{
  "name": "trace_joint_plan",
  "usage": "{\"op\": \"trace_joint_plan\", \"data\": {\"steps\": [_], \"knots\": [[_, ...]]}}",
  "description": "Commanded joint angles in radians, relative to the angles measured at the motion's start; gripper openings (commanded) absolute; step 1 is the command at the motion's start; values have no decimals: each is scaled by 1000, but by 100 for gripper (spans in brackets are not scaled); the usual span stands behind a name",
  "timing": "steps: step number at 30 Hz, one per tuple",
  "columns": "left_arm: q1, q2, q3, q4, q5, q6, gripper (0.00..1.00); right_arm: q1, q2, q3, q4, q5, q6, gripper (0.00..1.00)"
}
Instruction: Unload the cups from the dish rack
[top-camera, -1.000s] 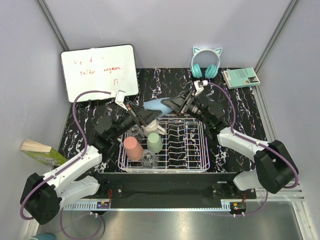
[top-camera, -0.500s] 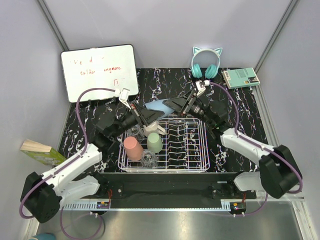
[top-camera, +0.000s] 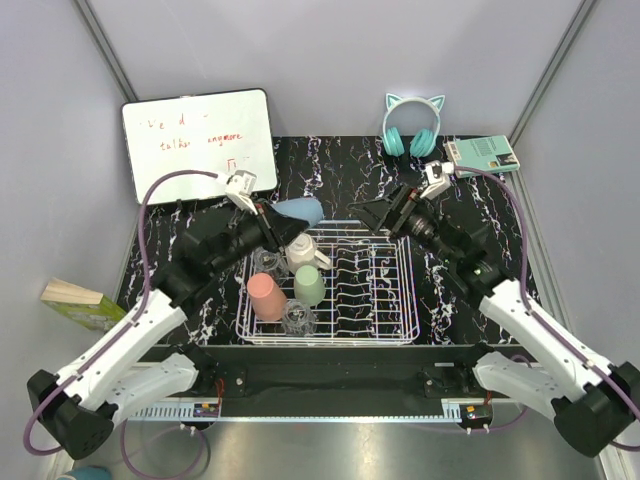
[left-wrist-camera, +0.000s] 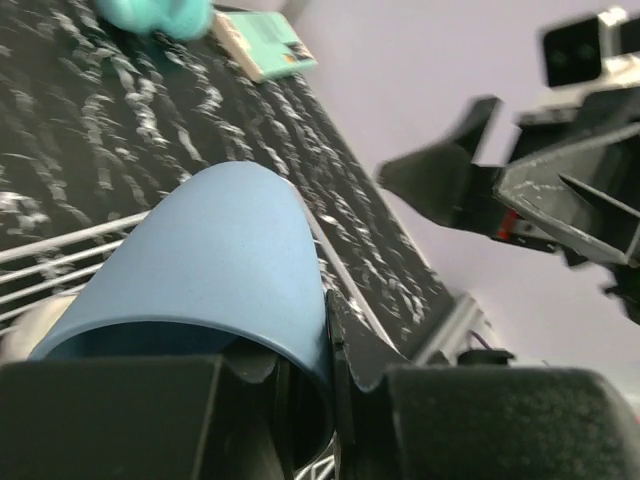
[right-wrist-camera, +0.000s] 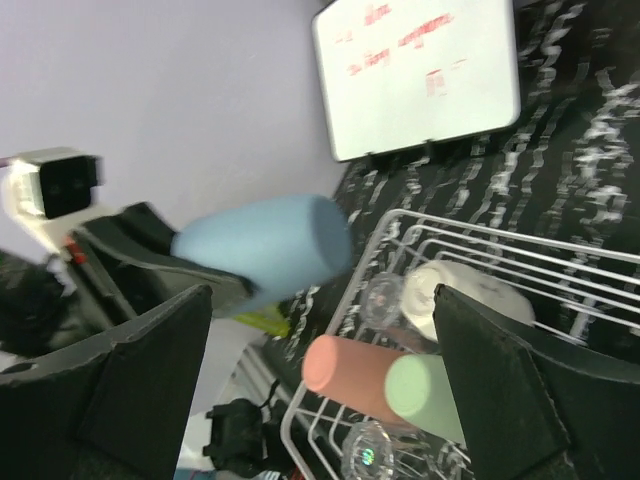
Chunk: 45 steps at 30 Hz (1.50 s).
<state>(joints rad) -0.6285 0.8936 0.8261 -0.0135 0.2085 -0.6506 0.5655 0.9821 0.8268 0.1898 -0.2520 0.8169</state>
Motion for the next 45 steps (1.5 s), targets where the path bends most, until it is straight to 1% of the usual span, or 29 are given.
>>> {"op": "trace_joint_plan", "data": {"steps": [1, 2, 3, 4, 5, 6, 7, 8, 9, 10, 11, 13, 16, 18, 19, 21, 22, 25, 28, 30, 31, 34, 38, 42, 45], "knots": [[6, 22, 227, -247, -201, 153, 0, 7, -66, 84, -309, 288, -131, 100], [7, 40, 263, -340, -240, 170, 0, 7, -72, 93, -343, 315, -142, 100], [7, 80, 324, -380, -300, 202, 0, 5, -72, 110, -375, 341, -162, 100], [9, 102, 355, -420, -331, 221, 0, 7, -69, 118, -442, 394, -166, 100], [12, 149, 385, -498, -365, 244, 0, 7, -68, 126, -473, 420, -171, 100], [13, 174, 445, -535, -427, 253, 0, 7, -65, 138, -531, 448, -180, 100], [19, 201, 474, -571, -454, 258, 0, 7, -62, 147, -562, 509, -180, 100], [32, 264, 504, -648, -478, 256, 0, 5, -51, 155, -593, 542, -177, 100], [41, 295, 560, -684, -506, 258, 0, 7, -45, 170, -654, 571, -176, 100], [59, 327, 586, -715, -515, 258, 0, 7, -28, 181, -686, 635, -171, 100], [68, 384, 611, -765, -520, 258, 0, 7, -19, 192, -714, 661, -165, 100], [96, 432, 663, -802, -531, 255, 0, 5, 12, 224, -802, 729, -159, 100], [147, 504, 711, -856, -554, 246, 0, 7, 26, 239, -860, 749, -166, 100], [179, 553, 741, -867, -561, 249, 0, 7, 17, 219, -859, 744, -150, 100], [217, 583, 755, -885, -557, 249, 0, 7, 10, 212, -853, 735, -142, 100], [257, 608, 795, -907, -551, 244, 0, 7, 4, 193, -843, 718, -139, 100], [295, 620, 801, -924, -546, 243, 0, 7, 3, 189, -843, 717, -140, 100], [360, 625, 794, -939, -525, 229, 0, 5, 0, 176, -839, 721, -153, 100], [403, 643, 749, -959, -462, 223, 0, 7, -2, 166, -833, 718, -154, 100], [414, 674, 740, -993, -419, 215, 0, 7, -2, 163, -828, 709, -145, 100], [423, 721, 743, -1044, -405, 207, 0, 5, 1, 163, -825, 705, -144, 100], [426, 787, 768, -1134, -412, 157, 0, 5, 10, 163, -823, 695, -137, 100], [426, 769, 717, -1094, -402, 128, 0, 7, 23, 156, -811, 680, -134, 100], [429, 797, 713, -1085, -396, 118, 0, 7, 26, 149, -811, 675, -137, 100], [438, 806, 676, -1048, -379, 111, 0, 7, 21, 143, -810, 672, -134, 100]]}}
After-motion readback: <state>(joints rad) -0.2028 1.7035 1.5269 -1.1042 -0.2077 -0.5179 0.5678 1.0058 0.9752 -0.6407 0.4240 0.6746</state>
